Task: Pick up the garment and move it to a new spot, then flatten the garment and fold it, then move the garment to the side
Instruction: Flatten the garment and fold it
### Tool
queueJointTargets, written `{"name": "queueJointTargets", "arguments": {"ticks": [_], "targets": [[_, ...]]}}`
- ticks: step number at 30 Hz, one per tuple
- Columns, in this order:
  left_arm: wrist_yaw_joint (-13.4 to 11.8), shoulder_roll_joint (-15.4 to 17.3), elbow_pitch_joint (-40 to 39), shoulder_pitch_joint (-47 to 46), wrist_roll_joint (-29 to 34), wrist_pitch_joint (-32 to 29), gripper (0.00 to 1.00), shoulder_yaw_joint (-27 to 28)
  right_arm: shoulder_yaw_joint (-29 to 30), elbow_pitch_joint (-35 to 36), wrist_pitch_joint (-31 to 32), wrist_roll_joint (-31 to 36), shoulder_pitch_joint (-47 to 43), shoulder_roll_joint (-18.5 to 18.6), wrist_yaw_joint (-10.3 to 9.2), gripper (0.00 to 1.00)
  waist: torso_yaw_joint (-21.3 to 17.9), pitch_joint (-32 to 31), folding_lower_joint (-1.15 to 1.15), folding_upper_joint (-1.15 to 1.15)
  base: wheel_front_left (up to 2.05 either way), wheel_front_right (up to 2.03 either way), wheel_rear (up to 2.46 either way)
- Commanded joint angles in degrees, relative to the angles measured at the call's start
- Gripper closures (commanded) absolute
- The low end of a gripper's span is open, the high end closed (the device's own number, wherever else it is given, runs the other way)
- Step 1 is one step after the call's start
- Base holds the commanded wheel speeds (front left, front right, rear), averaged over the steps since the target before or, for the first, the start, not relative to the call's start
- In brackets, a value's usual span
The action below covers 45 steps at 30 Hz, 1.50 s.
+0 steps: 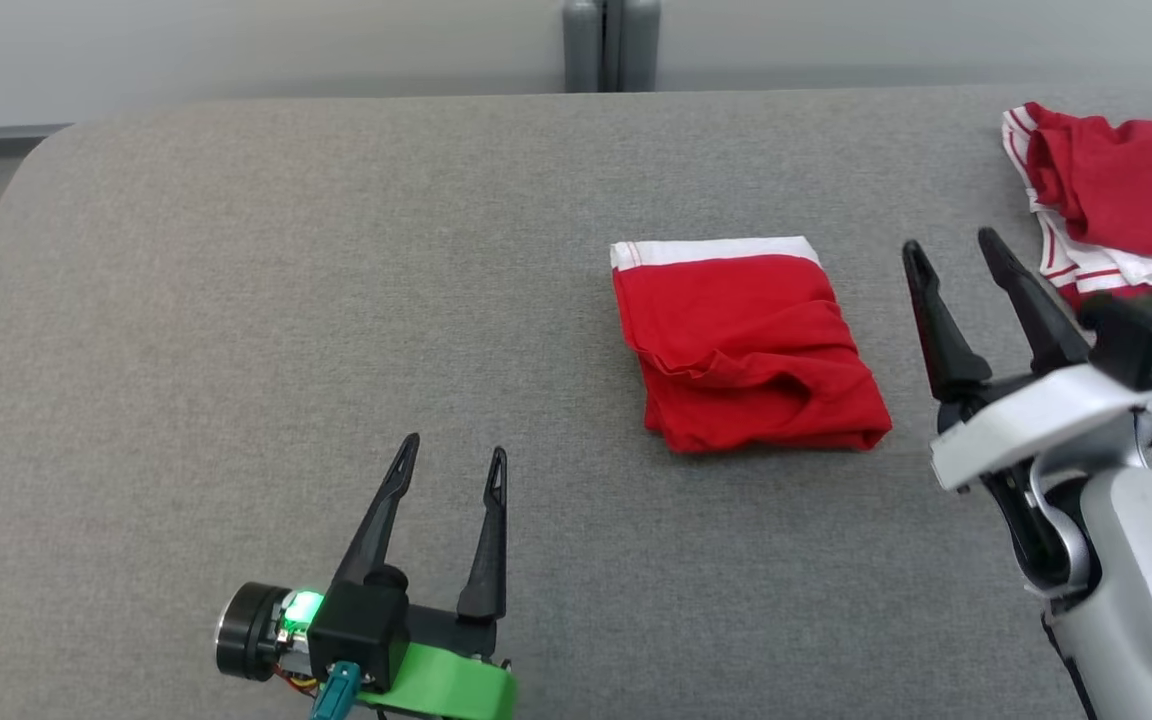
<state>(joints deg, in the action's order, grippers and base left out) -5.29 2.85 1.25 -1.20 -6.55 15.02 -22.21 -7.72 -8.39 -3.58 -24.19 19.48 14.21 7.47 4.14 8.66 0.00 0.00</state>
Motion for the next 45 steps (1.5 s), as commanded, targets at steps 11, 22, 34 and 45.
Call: {"name": "queueJointTargets", "arguments": {"ticks": [11, 22, 34, 45], "targets": [[1.2, 0.1, -0.9, 1.3, 1.5, 0.2, 0.00, 1.2, -8.2, -6.7, -6.6, -6.2, -2.9, 5.4, 0.02, 1.00, -1.8, -0.5, 0.00, 0.00, 0.00, 0.00, 0.00], [1.2, 0.1, 0.0, -1.5, -0.1, 0.2, 0.00, -2.1, -19.1, -14.7, 13.0, -35.3, 10.2, 9.6, 0.02, 1.00, 4.1, 2.3, 0.00, 0.00, 0.00, 0.00, 0.00], [-0.3, 0.1, 0.0, -1.1, -2.0, 0.2, 0.00, -2.9, -26.0, -8.0, 33.0, -50.3, 6.0, 18.0, 0.03, 1.00, 5.3, 2.3, 0.00, 0.00, 0.00, 0.00, 0.00], [-0.1, 0.1, 0.8, 1.0, -1.6, 0.2, 0.00, -1.9, -24.3, 7.0, 19.4, -47.6, -2.1, 20.1, 0.03, 0.34, 4.2, -1.1, 0.00, 0.00, 0.00, 0.00, 0.00]]}}
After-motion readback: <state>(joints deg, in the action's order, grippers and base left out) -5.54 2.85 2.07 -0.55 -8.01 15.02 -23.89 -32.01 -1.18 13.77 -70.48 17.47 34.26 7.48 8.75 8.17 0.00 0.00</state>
